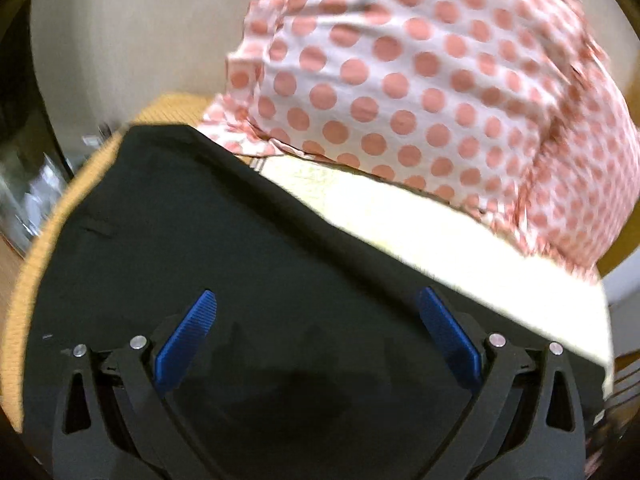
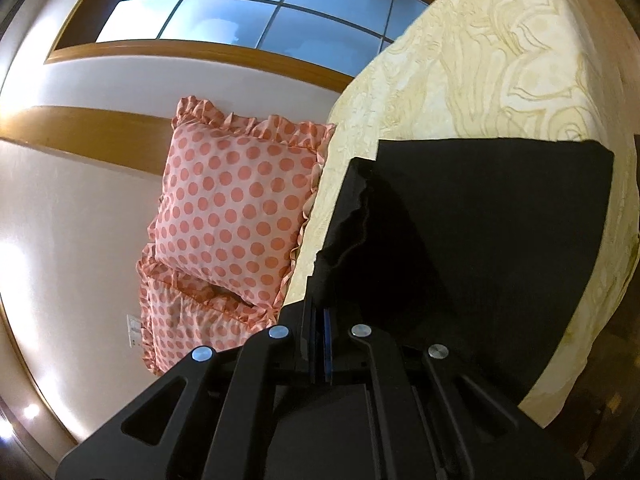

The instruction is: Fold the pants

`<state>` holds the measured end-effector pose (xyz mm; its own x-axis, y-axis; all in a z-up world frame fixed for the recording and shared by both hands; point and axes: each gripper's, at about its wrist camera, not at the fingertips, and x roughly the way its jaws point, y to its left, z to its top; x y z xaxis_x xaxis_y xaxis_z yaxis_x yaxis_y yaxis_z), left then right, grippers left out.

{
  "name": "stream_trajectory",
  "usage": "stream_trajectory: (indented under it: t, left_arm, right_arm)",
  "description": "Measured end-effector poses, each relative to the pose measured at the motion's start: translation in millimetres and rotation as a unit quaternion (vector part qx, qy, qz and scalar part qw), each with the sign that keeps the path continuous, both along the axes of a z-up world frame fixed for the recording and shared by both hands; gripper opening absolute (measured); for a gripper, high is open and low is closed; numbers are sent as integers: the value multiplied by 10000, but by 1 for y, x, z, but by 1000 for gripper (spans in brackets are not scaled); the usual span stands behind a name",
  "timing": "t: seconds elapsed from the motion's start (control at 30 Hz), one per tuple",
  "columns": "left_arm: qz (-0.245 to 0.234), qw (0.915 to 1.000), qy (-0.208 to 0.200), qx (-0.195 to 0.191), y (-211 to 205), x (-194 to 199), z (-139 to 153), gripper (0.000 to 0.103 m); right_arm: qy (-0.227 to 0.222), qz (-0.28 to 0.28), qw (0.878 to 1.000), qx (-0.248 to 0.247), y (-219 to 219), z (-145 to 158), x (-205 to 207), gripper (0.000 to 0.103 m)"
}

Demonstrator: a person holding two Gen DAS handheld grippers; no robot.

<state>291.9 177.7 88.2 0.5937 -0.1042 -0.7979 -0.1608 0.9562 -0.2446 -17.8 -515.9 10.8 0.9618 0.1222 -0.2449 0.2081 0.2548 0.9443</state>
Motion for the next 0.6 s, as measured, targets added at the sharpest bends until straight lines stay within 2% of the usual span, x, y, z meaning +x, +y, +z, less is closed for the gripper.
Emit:
stream_trajectory:
  t: [0.07, 0.2, 0.23, 0.33, 0.37, 0.43, 0.47, 0.5, 0.53, 0.6]
  left_arm:
    - [134, 9996, 204, -172, 6, 24, -7, 98]
    - [475, 9960, 670, -345, 20, 66, -26, 81]
    - [559, 9949, 749, -390, 24, 72, -31, 80]
    - [779, 9922, 912, -332, 31, 91, -43, 76]
    - [830, 9915, 950, -322, 33, 95, -47, 72]
    - [895, 9895, 1053, -416, 39, 100, -55, 57]
    - [954, 9889, 1047, -452, 42, 100, -56, 46]
    - [1030, 9891, 922, -514, 45, 97, -55, 27]
    - [1026, 9876, 881, -798, 50, 93, -56, 19]
    - [1147, 9843, 867, -1023, 58, 85, -55, 14]
  right_arm:
    - [20, -1, 10000, 18, -1, -2, 0, 2]
    - [7, 11, 10000, -6, -4, 1, 3, 2]
    - [5, 18, 10000, -29, -4, 2, 3, 2]
    - [8, 39, 9999, -155, -4, 7, 5, 2]
    - [14, 46, 9998, -203, -4, 9, 6, 2]
    - [27, 49, 9996, -260, -4, 10, 8, 2]
    - [35, 49, 9996, -266, -5, 10, 9, 2]
    - [39, 49, 9997, -255, -5, 10, 10, 2]
    - [45, 48, 9997, -240, -6, 9, 11, 2]
    - [62, 35, 9997, -225, -8, 8, 14, 2]
